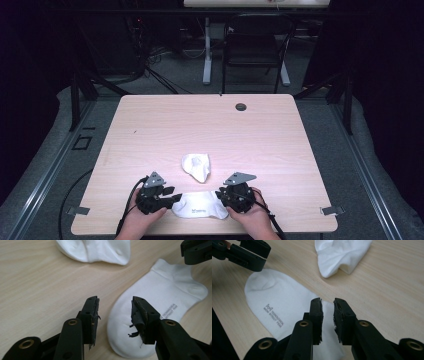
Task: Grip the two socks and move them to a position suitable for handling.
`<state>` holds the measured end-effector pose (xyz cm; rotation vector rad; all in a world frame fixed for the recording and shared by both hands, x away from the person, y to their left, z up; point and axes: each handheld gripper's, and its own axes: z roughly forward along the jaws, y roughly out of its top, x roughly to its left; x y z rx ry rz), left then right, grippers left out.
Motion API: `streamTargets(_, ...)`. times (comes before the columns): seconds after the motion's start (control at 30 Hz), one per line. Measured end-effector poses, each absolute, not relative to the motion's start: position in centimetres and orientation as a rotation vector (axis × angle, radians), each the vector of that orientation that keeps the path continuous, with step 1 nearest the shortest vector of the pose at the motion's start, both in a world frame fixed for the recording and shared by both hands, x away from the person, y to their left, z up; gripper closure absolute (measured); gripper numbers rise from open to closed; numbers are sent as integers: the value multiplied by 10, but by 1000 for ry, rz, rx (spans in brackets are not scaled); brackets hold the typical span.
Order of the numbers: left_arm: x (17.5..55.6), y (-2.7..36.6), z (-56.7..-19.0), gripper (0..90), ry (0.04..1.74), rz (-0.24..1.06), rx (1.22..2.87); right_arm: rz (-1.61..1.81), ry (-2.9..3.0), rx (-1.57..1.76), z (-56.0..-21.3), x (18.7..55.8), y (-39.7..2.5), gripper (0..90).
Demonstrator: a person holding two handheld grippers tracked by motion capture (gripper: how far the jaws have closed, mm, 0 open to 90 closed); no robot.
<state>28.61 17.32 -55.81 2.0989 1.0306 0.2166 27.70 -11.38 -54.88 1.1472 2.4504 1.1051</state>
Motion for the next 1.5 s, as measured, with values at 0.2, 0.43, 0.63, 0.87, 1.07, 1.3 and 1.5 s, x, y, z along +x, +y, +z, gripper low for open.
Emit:
streamTargets(0.2,303,176,-554,572,1047,254,2072,1089,2442,1111,-544,301,-102,770)
streamTargets(0.43,343,169,-552,570,1084,335,2045,1101,2432,1129,-547,327,-88,723)
streamTargets(0.63,369,159,-557,570,1129,337,2050,1081,2427,1152,-553,339,-80,690)
streamTargets(0.87,387,149,-565,651,1169,324,2069,1078,2427,1154,-555,344,-73,689)
streamTargets(1.07,391,145,-570,842,1214,292,2070,1083,2429,1150,-553,342,-76,690)
streamTargets(1.3,376,139,-566,894,1173,258,2081,1066,2472,1093,-554,334,-73,721)
streamTargets(1.5,364,135,-565,895,1128,254,2120,1014,2512,1040,-561,329,-60,701)
